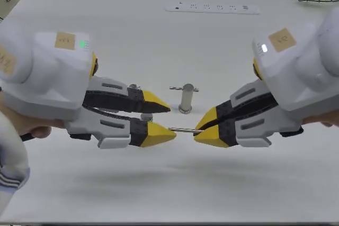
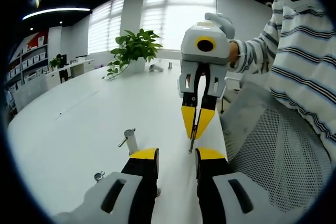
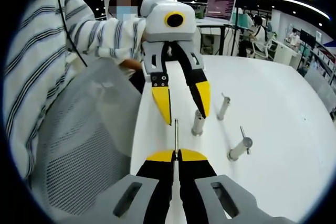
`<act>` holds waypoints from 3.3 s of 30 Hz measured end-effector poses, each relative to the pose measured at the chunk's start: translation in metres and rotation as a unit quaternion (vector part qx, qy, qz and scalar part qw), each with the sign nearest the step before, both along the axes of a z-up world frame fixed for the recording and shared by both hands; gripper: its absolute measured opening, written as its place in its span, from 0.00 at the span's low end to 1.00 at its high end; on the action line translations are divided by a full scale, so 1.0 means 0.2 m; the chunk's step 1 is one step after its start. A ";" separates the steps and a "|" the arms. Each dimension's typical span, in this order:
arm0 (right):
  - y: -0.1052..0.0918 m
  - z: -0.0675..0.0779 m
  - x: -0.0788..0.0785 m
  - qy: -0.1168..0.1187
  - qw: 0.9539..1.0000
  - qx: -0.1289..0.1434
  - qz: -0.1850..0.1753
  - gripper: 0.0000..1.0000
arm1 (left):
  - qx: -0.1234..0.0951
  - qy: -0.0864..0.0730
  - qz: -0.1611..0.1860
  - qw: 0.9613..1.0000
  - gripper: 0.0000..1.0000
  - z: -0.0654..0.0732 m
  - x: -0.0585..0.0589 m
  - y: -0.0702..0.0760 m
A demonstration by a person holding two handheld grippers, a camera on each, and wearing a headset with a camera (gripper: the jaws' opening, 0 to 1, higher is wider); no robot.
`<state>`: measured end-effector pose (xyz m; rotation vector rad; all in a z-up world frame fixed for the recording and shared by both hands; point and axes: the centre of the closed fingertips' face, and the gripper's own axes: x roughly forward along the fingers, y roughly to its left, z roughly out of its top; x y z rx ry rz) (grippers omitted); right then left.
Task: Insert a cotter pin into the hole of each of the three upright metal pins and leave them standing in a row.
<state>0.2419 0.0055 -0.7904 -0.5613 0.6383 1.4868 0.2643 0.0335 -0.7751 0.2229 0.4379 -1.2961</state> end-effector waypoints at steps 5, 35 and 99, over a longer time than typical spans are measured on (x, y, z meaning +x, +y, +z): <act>-0.01 -0.04 0.04 -0.002 1.000 -0.015 -0.024 0.04 | 0.011 -0.003 0.041 0.999 0.30 -0.04 0.06 0.07; 0.05 -0.15 0.11 0.024 0.994 -0.027 -0.105 0.04 | 0.065 0.024 0.032 0.997 0.26 -0.33 0.12 0.14; 0.21 -0.20 0.17 0.026 0.991 -0.032 -0.131 0.04 | 0.041 0.049 0.070 0.995 0.12 -0.36 0.13 0.15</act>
